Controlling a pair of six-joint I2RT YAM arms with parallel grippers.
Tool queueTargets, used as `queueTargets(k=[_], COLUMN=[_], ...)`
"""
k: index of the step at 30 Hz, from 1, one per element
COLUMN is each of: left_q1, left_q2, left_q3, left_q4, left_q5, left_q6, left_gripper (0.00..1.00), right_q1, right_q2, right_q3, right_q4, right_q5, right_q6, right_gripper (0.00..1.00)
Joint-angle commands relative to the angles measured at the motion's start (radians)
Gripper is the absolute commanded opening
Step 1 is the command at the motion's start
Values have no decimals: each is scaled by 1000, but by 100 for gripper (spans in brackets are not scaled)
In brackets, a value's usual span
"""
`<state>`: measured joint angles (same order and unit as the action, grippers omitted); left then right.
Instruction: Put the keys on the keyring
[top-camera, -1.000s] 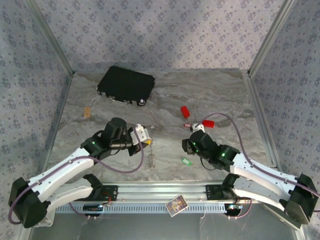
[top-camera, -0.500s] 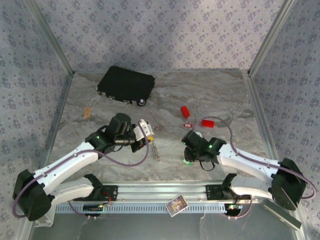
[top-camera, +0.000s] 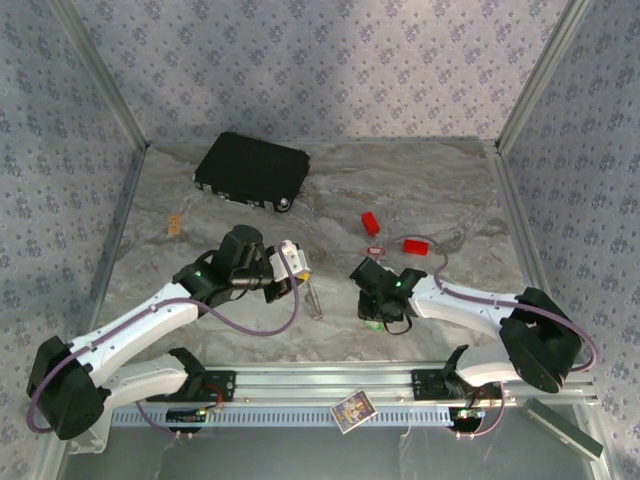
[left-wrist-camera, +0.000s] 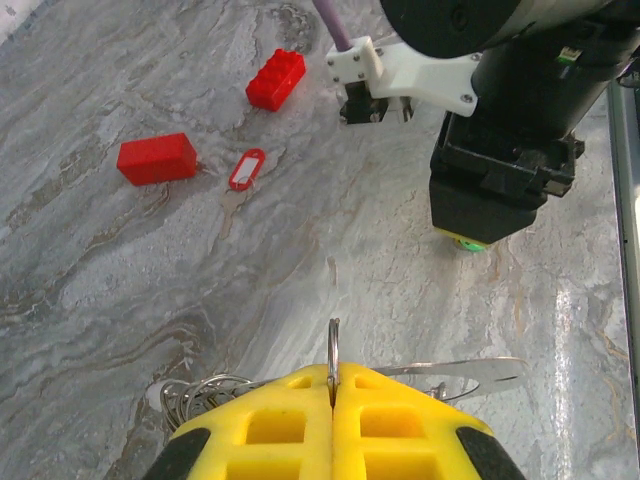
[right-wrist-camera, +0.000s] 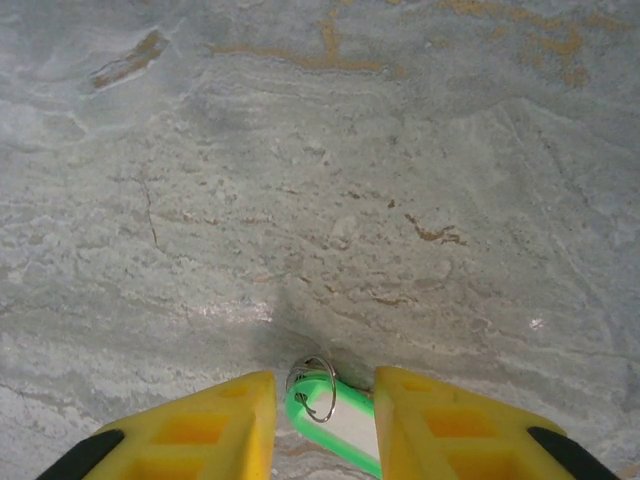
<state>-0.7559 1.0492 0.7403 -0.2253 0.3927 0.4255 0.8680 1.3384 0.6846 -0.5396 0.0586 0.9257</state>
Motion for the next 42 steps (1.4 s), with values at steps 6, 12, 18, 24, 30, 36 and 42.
queueTargets(k=[6, 12, 18, 24, 30, 36, 42], left_q1=[-9, -9, -9, -9, -8, -9, -8], left_q2=[12, 15, 15, 12, 8, 11, 12], left_q3=[-13, -15, -16, -32, -46, -46, -48], left_q4=[66, 69, 72, 75, 80, 78, 78], left_q5=[66, 72, 72, 67, 63, 62, 63], left_q6=[-8, -13, -11, -4, 2, 7, 6], left_gripper=[0, 0, 0, 0, 0, 0, 0], right_q1=[-12, -12, -9, -4, -3, -1, 2], right_q2=[12, 16, 21, 27, 18, 1, 6], right_q3=[-3, -12, -21, -15, -4, 16, 29], right_q4=[-7, 0, -2, -2, -17, -28, -31], right_q5=[1, -21, -35, -32, -15, -9, -6], right_q6=[59, 62, 66, 70, 67, 47, 31], right_gripper=[26, 24, 24, 17, 6, 0, 0])
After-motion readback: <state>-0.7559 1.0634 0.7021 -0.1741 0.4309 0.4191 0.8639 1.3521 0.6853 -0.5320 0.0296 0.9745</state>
